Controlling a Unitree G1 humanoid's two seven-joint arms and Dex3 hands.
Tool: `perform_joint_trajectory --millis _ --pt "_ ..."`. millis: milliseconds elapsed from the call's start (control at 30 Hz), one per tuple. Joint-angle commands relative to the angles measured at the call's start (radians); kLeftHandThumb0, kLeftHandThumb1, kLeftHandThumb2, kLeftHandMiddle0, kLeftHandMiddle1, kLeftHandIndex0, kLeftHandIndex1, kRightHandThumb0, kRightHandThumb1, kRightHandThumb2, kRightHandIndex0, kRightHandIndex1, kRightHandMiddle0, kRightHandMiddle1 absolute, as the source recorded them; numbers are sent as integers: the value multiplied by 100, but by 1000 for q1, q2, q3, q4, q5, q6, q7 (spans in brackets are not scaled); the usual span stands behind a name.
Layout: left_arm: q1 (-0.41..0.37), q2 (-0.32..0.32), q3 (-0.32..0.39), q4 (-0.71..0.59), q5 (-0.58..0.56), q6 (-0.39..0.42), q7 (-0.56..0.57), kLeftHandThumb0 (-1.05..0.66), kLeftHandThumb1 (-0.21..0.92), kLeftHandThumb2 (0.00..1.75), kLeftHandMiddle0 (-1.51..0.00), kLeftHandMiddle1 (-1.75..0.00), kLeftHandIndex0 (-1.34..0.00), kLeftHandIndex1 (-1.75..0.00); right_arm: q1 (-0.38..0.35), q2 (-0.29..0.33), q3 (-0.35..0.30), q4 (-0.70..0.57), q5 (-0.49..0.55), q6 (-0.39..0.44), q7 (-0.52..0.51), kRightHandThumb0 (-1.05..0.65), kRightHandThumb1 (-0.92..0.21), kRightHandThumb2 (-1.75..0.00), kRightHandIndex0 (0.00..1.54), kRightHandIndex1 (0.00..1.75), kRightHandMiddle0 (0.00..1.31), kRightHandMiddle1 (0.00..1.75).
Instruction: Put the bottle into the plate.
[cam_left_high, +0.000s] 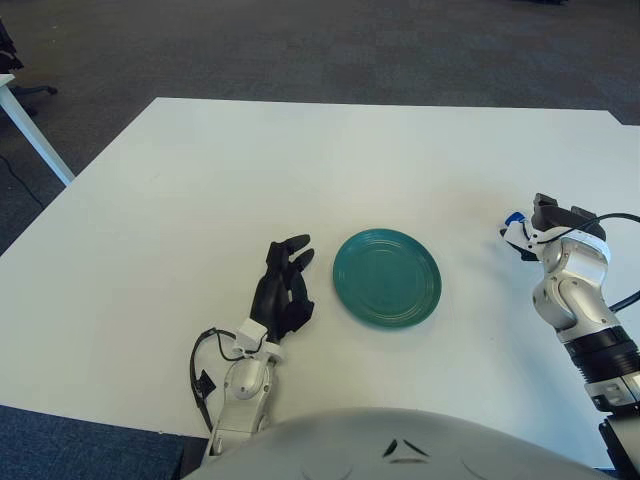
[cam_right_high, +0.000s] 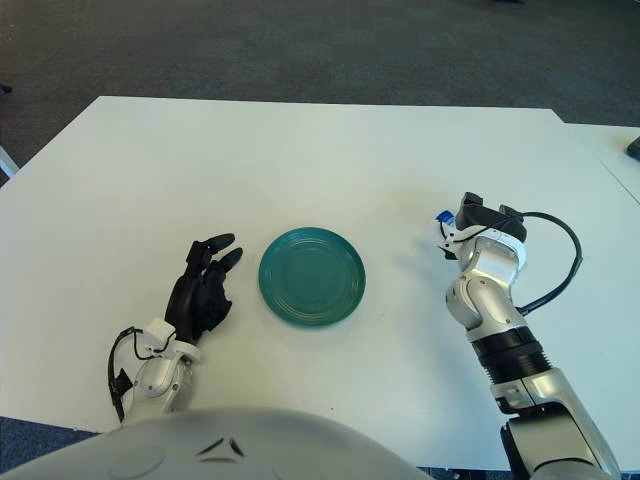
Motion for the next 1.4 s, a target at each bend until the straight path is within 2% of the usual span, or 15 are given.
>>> perform_joint_trajectory --millis 0,467,967,1067,1267,1367 --pt "23 19 14 -9 -17 32 -10 -56 92 90 -35 -46 0 -106 20 22 7 -17 -10 17 -18 -105 -92 -91 0 0 0 0" --pt "32 65 63 -81 -76 87 -50 -56 92 90 -35 -46 0 -106 57 73 24 -80 -31 79 -42 -105 -92 -92 0 0 0 0" --pt "31 92 94 -118 -113 125 -71 -56 92 90 -35 -46 0 -106 86 96 25 -132 -53 105 -57 -105 -92 -93 0 0 1 1" --pt "31 104 108 -135 -128 140 -80 -56 92 90 -35 -46 0 -106 123 116 21 -166 -53 118 -67 -105 -92 -92 3 1 4 3" --pt "32 109 118 -150 -136 156 -88 -56 92 90 -35 -46 0 -106 155 148 12 -180 -31 117 -103 -105 -92 -86 14 4 0 32" --pt "31 111 122 -155 -140 161 -90 -56 92 90 -35 -46 0 -106 166 184 -18 -169 5 95 -168 -105 -92 -82 20 7 0 45"
